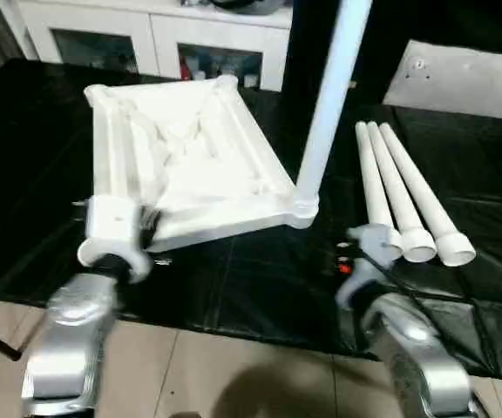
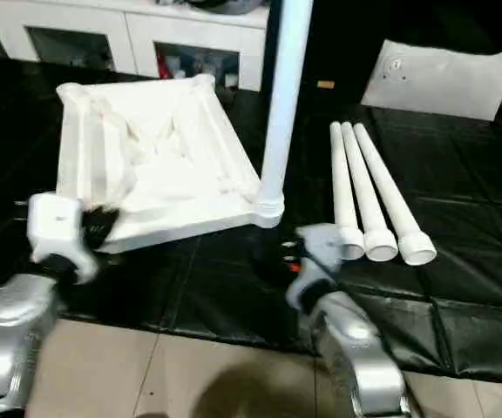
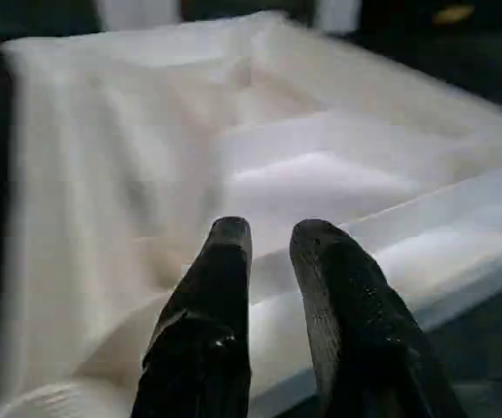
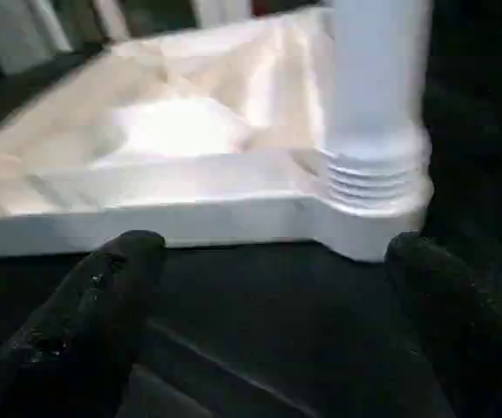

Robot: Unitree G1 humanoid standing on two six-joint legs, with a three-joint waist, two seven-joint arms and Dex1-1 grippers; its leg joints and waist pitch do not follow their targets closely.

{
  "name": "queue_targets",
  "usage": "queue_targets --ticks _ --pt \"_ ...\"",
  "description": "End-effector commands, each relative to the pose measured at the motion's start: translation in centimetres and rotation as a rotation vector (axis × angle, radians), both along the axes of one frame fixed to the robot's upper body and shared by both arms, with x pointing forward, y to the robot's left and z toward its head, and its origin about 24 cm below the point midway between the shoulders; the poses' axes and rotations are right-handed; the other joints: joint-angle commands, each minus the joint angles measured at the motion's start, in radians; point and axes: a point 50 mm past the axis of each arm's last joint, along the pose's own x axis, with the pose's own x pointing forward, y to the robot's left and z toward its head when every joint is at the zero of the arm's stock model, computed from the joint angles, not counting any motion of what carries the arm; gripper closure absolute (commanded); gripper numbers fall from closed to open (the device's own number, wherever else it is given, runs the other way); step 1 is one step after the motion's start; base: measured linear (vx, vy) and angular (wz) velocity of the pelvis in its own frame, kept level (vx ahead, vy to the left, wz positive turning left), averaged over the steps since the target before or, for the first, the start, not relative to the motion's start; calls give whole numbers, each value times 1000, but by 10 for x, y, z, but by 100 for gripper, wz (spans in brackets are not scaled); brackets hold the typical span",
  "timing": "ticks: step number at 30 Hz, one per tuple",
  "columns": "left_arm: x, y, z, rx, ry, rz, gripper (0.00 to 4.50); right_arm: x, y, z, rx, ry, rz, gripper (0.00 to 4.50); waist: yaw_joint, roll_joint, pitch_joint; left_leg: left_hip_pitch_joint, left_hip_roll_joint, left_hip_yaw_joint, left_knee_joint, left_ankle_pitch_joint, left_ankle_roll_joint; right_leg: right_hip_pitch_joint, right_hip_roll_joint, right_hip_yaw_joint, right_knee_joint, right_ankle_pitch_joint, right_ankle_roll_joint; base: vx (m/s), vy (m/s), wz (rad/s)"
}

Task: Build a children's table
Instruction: Rotate leg to tighten

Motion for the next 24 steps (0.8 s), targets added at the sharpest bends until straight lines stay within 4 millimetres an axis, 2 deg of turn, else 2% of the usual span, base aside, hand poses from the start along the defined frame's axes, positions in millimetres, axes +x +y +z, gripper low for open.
queue_targets --ticks 1,2,3,4,6,7,9,12,13,15,17,19,20,21,22,24 --pt "0 -10 3 9 -11 -54 347 -2 -12 3 -14 -5 -69 0 -13 22 -58 3 91 -33 -88 374 124 37 -51 53 -37 65 -142 0 0 0" --pt "0 -11 3 8 -28 -72 347 -3 -14 6 -46 -26 -71 0 -13 17 -55 -8 94 -31 -95 279 109 47 -61 57 -41 25 -155 -54 8 -1" --pt "-1 -11 3 6 -32 -78 347 -3 -14 6 -49 -30 -74 0 -12 17 -52 -15 98 -32 -101 219 101 51 -65 58 -45 -14 -157 -79 -13 -2" --pt "-1 -12 3 7 -36 -85 347 -3 -15 6 -48 -18 -92 0 -14 17 -46 -22 102 -31 -108 105 79 56 -73 63 -53 -90 -160 -79 -13 -2" --pt "-2 -13 3 -12 -35 -90 347 -6 -13 6 -21 31 -79 0 -20 15 -43 -25 105 -30 -114 -3 51 58 -79 69 -62 -161 -160 -59 -43 0" --pt "-3 -14 3 -13 -33 -93 347 -7 -12 7 -24 30 -65 0 -23 13 -41 -23 106 -27 -117 -55 38 53 -80 71 -69 -204 -158 -48 -52 3" --pt "-3 -14 3 -9 -29 -98 347 -9 -11 9 -31 10 -50 0 -29 10 -39 -31 105 -26 -122 -97 25 57 -84 72 -78 -276 -137 -40 -56 3" --pt "-3 -16 4 -15 -47 -116 347 -9 -11 12 -32 -27 -58 0 -31 10 -39 -30 108 -17 -124 -100 22 47 -82 69 -88 -328 -127 -31 -60 4" --pt "-3 -17 4 -19 -51 -122 347 -9 -11 13 -34 -32 -61 0 -30 2 -39 -32 109 -11 -126 -97 24 48 -80 67 -91 -343 -120 -23 -61 5" --pt "-3 -17 4 -12 -53 -123 347 -9 -12 13 -38 -33 -65 0 -28 7 -39 -22 112 -5 -132 -145 13 43 -76 64 -94 -402 -109 -10 -56 5" --pt "-3 -17 3 -17 -55 -118 347 -9 -11 15 -38 -37 -62 0 -31 1 -37 -13 111 2 -142 -262 -3 48 -70 54 -106 -561 -73 -2 -26 2" --pt "-4 -18 3 -26 -65 -123 347 -7 -11 16 -41 -44 -50 0 -34 -4 -35 1 104 10 -145 -313 5 50 -62 45 -121 -657 -51 0 0 0" --pt "-4 -18 3 -33 -63 -126 347 -7 -10 17 -45 -50 -45 0 -33 -3 -38 8 101 15 -147 -312 17 55 -58 43 -127 -663 -56 0 0 0" --pt "-5 -18 3 -34 -61 -125 347 -6 -10 17 -53 -53 -42 0 -32 -1 -39 9 103 15 -150 -293 25 58 -58 44 -125 -633 -68 0 0 0" --pt "-5 -18 2 -37 -60 -124 347 -5 -10 18 -59 -59 -39 0 -32 -5 -42 4 106 16 -156 -245 43 68 -55 45 -118 -559 -94 0 0 0" --pt "-7 -17 0 -48 -58 -121 347 -4 -10 20 -69 -77 -39 0 -32 -3 -52 2 103 22 -157 -155 67 84 -52 46 -109 -440 -139 71 5 -2"
